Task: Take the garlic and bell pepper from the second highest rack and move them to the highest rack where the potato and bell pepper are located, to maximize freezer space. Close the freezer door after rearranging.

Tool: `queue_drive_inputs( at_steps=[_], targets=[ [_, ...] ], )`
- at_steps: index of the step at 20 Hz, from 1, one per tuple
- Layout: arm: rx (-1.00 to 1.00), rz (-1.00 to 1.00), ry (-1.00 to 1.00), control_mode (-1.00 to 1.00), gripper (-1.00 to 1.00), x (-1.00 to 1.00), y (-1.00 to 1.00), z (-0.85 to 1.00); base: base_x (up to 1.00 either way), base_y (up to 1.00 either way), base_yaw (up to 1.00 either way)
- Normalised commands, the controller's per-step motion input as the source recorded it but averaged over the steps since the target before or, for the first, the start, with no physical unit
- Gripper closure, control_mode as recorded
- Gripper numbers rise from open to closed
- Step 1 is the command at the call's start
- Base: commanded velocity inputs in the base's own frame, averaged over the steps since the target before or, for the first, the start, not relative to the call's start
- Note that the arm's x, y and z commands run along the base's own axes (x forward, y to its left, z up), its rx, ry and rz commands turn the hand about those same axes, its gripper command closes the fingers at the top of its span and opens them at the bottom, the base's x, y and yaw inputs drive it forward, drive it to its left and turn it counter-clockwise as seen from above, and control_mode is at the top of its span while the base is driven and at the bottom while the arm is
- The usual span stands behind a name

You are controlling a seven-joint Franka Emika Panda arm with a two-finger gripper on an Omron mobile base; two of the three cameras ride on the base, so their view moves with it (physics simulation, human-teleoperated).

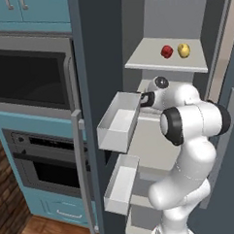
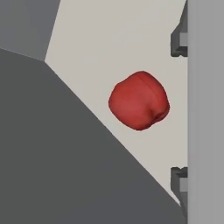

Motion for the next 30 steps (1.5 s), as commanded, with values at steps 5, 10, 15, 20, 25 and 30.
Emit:
queue_drive_inputs(
  at_steps=[5, 10, 15, 20, 25, 30],
  targets=[
    [0.00, 0.00, 0.00, -1.00, -1.00, 0.31, -0.02, -0.15, 0.00, 0.00, 0.00],
    [0.00, 0.00, 0.00, -1.00, -1.00, 0.27, -0.04, -0.16, 0.00, 0.00, 0.00],
    [0.00, 0.00, 0.00, -1.00, -1.00, 0.27, -0.02, -0.17, 0.00, 0.00, 0.00],
    [0.00, 0.00, 0.00, -1.00, 1.00, 0.25, 0.00, -0.28, 0.00, 0.00, 0.00],
    [0.00, 0.00, 0.00, -1.00, 1.00, 0.16, 0.00, -0.43, 0.00, 0.00, 0.00],
    [0.00, 0.03, -0.04, -1.00, 1.00, -0.22, 0.00, -0.27, 0.00, 0.00, 0.00]
  ],
)
